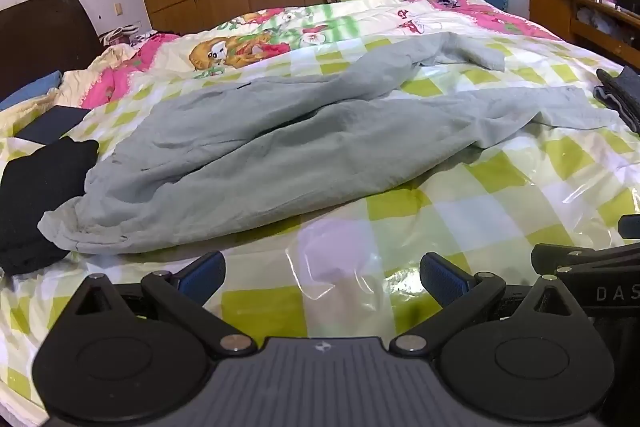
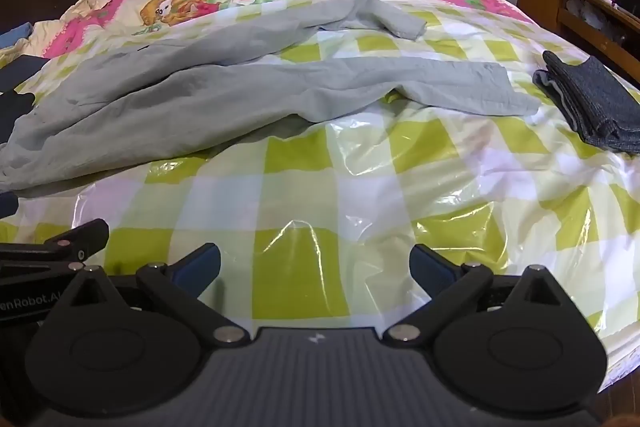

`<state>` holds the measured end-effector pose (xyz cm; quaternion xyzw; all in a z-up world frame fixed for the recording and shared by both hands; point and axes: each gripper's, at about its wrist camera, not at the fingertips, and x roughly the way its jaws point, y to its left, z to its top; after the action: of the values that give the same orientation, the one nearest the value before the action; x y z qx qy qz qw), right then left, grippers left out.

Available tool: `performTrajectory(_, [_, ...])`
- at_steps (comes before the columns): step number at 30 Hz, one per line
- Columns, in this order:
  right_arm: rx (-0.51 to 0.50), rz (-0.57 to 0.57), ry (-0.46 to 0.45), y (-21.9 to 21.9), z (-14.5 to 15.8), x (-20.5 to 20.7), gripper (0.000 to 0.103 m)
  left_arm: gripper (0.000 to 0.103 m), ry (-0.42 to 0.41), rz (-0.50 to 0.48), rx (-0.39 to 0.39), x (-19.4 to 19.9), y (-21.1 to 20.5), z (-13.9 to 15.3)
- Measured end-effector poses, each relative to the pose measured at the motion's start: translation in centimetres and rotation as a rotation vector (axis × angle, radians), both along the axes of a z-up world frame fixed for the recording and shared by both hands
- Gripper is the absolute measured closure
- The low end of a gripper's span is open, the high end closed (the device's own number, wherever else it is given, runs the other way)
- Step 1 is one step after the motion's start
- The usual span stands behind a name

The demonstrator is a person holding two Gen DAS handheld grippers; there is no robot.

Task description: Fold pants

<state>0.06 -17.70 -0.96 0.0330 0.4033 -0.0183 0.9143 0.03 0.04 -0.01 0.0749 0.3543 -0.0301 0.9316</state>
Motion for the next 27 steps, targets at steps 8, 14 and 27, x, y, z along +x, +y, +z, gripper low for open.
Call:
performTrajectory(8, [0.008, 0.008, 0.013, 0.1, -0.3, 0.3, 0.007, 0.000, -0.005, -0.006, -0.005, -0.1, 0.5, 0.4])
performTrajectory(14, [0.010, 0.009, 0.031, 0.2, -0.9, 0.8, 0.007, 0.000, 0.006, -0.006, 0.002, 0.1, 0.2, -0.5])
performTrajectory(27, [0.038, 0.014, 0.045, -0.1, -1.2, 1.0, 0.007, 0.000, 0.028, -0.001, 0.001, 0.7, 0.2, -1.1])
